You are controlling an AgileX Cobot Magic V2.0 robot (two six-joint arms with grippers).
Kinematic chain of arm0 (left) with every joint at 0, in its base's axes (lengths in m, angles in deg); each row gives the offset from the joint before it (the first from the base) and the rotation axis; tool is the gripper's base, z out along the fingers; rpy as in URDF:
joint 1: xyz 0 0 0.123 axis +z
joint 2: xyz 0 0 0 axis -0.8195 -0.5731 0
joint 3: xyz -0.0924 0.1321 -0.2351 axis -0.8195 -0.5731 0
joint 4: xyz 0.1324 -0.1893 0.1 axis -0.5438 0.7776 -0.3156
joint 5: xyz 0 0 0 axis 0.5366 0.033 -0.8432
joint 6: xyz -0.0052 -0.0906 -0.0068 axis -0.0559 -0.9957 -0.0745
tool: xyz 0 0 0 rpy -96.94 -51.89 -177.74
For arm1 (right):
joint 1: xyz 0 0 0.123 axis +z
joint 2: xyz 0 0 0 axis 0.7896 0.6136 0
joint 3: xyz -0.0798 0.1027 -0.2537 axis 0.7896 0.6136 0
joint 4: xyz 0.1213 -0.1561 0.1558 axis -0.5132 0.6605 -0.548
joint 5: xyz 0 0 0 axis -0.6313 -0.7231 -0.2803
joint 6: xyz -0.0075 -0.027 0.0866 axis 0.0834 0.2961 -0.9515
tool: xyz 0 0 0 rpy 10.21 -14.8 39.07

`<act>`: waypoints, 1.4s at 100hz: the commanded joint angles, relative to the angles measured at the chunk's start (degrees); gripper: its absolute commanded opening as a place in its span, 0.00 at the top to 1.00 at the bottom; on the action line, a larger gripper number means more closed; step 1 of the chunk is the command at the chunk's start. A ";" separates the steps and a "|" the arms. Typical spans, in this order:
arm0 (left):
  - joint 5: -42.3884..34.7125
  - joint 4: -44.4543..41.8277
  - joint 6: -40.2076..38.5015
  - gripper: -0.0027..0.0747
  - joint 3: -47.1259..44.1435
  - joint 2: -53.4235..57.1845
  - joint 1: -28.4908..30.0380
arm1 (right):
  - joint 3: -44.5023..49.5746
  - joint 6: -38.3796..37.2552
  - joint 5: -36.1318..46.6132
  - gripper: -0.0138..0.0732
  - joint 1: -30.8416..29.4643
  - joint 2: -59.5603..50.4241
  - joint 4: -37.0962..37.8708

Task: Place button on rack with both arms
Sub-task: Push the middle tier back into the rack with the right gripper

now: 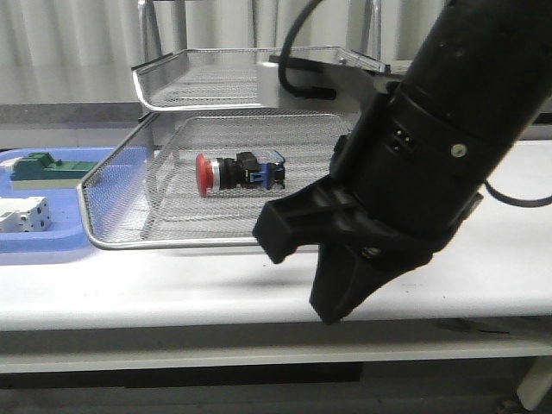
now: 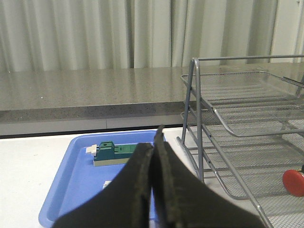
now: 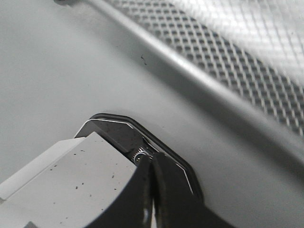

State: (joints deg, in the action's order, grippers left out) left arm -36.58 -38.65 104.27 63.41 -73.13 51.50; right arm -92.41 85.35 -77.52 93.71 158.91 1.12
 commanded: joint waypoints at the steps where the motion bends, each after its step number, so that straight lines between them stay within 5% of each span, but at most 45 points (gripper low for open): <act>1: -4.62 0.69 -0.54 0.99 1.55 -0.56 0.20 | -3.03 0.73 2.30 0.92 0.05 0.28 1.44; 46: -4.51 0.69 -0.54 0.99 1.55 -0.56 0.20 | -9.13 0.73 5.98 0.92 -0.97 6.55 10.04; 98: -4.51 0.69 -0.54 0.99 1.55 -0.56 0.20 | -21.23 0.73 6.99 0.92 -11.38 14.06 14.96; 140: -4.51 0.69 -0.54 0.99 1.55 -0.56 0.20 | -27.01 0.73 6.15 0.92 -13.73 17.33 16.46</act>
State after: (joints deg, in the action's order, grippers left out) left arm -36.58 -38.65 104.25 63.41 -73.13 51.50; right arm -117.32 85.47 -74.19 80.42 178.94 16.57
